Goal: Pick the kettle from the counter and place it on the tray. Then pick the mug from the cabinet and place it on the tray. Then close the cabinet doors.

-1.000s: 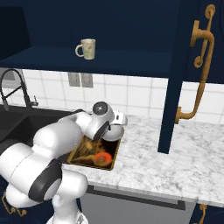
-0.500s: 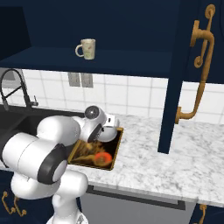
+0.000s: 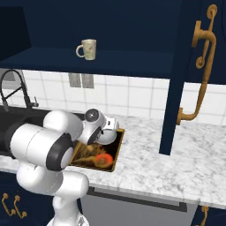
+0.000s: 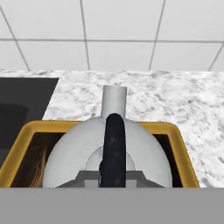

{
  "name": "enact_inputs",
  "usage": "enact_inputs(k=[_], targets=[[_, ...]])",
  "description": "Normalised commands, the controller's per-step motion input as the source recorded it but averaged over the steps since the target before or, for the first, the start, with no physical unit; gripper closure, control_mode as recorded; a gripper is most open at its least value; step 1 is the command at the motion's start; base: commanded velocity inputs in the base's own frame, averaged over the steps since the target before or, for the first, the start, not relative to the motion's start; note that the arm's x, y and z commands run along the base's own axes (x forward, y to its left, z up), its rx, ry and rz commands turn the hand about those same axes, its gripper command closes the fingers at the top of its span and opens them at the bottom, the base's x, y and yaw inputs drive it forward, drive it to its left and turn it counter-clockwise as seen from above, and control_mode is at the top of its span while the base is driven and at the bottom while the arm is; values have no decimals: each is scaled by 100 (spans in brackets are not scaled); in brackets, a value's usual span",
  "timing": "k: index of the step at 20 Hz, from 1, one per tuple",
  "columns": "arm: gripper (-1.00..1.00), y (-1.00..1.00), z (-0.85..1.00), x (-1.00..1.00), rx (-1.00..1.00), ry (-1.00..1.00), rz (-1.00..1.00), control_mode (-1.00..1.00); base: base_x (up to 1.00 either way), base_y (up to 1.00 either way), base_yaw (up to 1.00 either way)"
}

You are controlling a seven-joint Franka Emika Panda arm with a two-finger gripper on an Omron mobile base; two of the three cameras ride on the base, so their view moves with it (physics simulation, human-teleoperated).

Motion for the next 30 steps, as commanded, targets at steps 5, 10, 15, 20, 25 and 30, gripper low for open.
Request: enact_inputs(k=[5, 10, 15, 20, 25, 30], targets=[[-100, 0, -24, 2, 0, 0, 0, -100, 0, 0, 0], [-100, 0, 1, -1, 0, 0, 0, -100, 0, 0, 0], [-100, 0, 35, -9, 0, 0, 0, -100, 0, 0, 0], [-100, 0, 55, -43, 0, 0, 0, -100, 0, 0, 0], [-100, 3, 76, -49, 0, -1, -2, -100, 0, 0, 0], [-100, 21, 85, -42, 0, -7, -12, -100, 0, 0, 0]])
